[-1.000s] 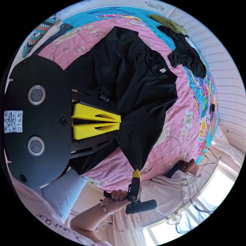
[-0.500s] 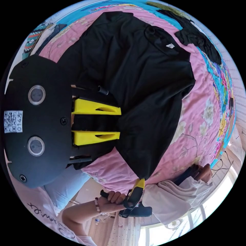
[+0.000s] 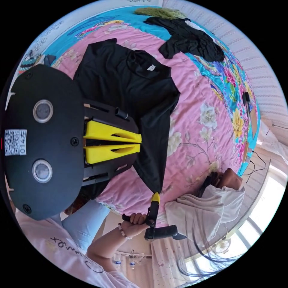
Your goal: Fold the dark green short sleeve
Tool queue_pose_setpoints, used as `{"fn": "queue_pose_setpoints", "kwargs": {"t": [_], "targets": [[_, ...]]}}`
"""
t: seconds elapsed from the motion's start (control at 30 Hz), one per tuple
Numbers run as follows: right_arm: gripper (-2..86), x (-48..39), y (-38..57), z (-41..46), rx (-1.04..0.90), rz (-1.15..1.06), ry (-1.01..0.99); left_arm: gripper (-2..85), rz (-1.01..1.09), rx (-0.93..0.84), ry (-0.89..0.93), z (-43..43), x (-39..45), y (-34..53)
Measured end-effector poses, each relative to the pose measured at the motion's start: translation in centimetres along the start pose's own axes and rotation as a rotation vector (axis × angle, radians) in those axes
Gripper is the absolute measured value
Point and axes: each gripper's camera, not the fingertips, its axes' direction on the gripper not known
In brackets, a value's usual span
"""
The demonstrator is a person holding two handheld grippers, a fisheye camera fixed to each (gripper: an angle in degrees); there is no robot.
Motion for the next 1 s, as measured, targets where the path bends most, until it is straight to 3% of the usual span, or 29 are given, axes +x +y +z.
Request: {"fn": "queue_pose_setpoints", "kwargs": {"t": [0.37, 0.53, 0.77, 0.93, 1.0], "targets": [[0.3, 1.3, 0.4, -3.0, 0.166, 0.081, 0.105, -1.0, 0.083, 0.067, 0.255, 4.9, -1.5, -12.7], [0.0, 2.6, 1.1, -3.3, 0.264, 0.199, 0.188, -0.8, 0.129, 0.018, 0.100, 9.9, 0.5, -16.2], [-0.3, 3.7, 4.4, -2.6, 0.421, 0.417, 0.102, 3.5, 0.075, -0.005, 0.148, 9.4, -0.1, -14.6], [-0.2, 1.7, 5.4, -2.5, 0.440, 0.376, 0.101, 6.4, 0.166, 0.112, 0.044, 2.0, -0.5, -8.5], [0.0, -0.4, 5.8, -1.6, 0.353, 0.272, 0.074, 6.5, 0.150, 0.129, -0.012, -0.1, -1.4, -4.2]]}}
